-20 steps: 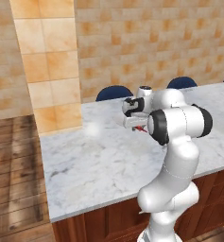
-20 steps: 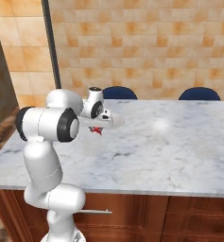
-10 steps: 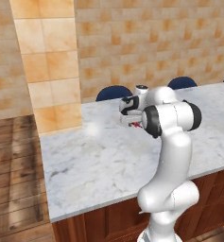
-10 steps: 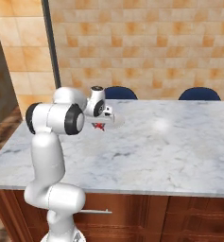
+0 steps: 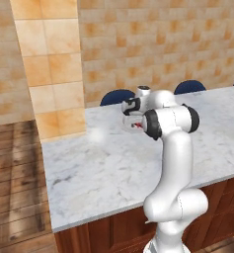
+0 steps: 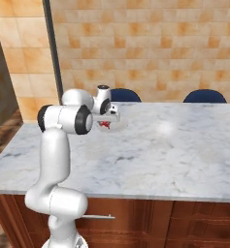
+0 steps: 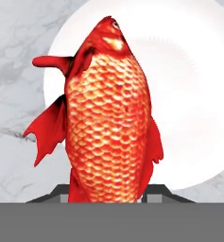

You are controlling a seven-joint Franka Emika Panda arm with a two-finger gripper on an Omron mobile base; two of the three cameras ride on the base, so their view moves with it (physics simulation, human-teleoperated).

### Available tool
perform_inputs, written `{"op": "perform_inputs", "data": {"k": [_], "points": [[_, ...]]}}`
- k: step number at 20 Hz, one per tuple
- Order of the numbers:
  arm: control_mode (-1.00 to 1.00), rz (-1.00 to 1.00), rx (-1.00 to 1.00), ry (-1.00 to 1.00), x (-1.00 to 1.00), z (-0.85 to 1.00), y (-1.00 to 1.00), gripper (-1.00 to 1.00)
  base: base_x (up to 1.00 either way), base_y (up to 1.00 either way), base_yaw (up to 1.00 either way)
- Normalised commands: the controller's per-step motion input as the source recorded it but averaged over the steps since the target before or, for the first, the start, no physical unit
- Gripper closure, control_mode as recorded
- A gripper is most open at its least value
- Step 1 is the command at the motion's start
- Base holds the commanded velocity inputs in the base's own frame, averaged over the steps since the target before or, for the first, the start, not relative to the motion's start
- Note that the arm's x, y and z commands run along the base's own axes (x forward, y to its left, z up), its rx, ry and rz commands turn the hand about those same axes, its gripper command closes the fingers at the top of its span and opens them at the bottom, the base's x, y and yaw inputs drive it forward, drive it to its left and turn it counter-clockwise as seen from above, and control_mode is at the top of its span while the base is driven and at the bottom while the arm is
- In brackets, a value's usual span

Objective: Take the fish from the fridge and place it on the digital scale on the counter by the fridge. Wait a few seconds for a reading, then move it to the plate on the dining counter.

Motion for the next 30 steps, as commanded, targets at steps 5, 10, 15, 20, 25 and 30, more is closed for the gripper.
{"op": "perform_inputs", "data": {"k": [5, 10, 15, 20, 25, 30], "points": [[-1.00, 0.00, 0.00, 0.00, 0.24, -0.31, 0.00, 1.00, 0.00, 0.00, 0.00], [-1.00, 0.00, 0.00, 0.00, 0.10, -0.30, 0.00, 1.00, 0.00, 0.00, 0.00], [-1.00, 0.00, 0.00, 0.00, 0.24, -0.09, 0.00, 1.00, 0.00, 0.00, 0.00], [-1.00, 0.00, 0.00, 0.00, 0.48, -0.01, 0.00, 1.00, 0.00, 0.00, 0.00], [-1.00, 0.00, 0.00, 0.00, 0.23, -0.17, -0.03, 1.00, 0.00, 0.00, 0.00], [-1.00, 0.00, 0.00, 0.01, 0.00, -0.01, -0.03, 1.00, 0.00, 0.00, 0.00]]}}
